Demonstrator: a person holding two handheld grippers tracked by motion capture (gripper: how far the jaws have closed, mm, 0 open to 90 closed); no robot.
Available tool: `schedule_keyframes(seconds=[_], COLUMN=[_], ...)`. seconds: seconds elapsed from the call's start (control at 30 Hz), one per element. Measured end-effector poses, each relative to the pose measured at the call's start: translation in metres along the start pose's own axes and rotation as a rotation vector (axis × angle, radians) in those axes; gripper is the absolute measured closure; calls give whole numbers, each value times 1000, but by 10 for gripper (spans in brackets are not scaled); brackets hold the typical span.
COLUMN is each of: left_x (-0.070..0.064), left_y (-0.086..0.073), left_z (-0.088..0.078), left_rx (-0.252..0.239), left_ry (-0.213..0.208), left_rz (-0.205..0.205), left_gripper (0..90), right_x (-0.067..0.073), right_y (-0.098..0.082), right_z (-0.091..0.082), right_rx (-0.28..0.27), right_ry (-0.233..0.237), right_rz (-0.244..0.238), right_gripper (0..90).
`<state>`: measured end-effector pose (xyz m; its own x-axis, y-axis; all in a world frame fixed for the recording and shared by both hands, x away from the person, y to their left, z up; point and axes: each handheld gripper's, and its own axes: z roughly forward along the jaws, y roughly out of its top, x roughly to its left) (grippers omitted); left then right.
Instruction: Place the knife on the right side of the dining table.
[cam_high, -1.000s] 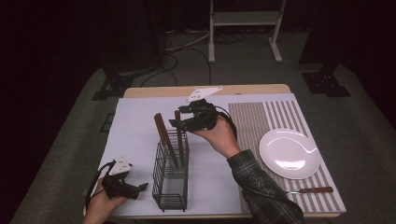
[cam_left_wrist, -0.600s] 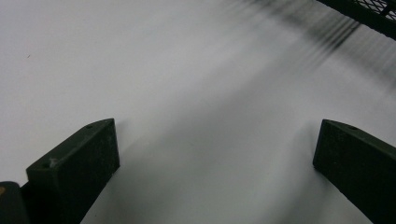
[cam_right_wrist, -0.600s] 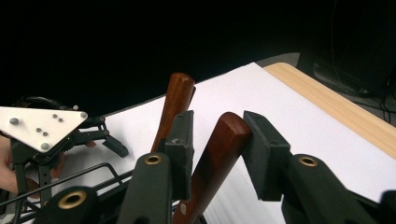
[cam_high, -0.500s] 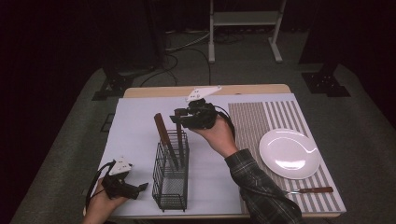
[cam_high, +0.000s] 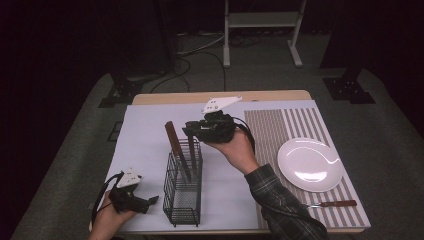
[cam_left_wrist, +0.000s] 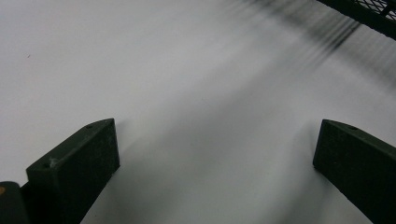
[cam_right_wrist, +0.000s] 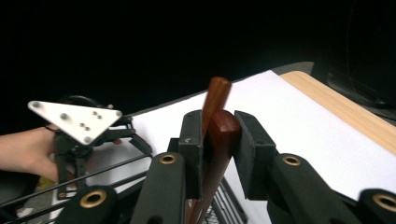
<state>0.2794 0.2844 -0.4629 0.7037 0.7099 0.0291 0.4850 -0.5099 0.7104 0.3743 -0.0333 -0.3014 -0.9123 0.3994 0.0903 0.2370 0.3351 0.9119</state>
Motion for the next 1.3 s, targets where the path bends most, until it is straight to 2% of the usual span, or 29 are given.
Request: schedule_keyframes(seconds=[0.43,0.63,0.7,1.3], left_x=[0,0,0,0], left_y=[0,0,0,0], left_z=[0,0,0,0], left_rx=[-1,-2,0,1], left_ry=[0,1,0,0], left_rz=[0,0,0,1], left_gripper=[0,0,0,0], right_x=[3,7,9,11], right_y=[-3,-1,2,28], right_z=[-5,-5,-7,-31], right_rx=[-32,-32,-40,-105], right_ry=[93,98,84,49], right_rz=[53,35,21,-11], right_gripper=[795,800,800,800])
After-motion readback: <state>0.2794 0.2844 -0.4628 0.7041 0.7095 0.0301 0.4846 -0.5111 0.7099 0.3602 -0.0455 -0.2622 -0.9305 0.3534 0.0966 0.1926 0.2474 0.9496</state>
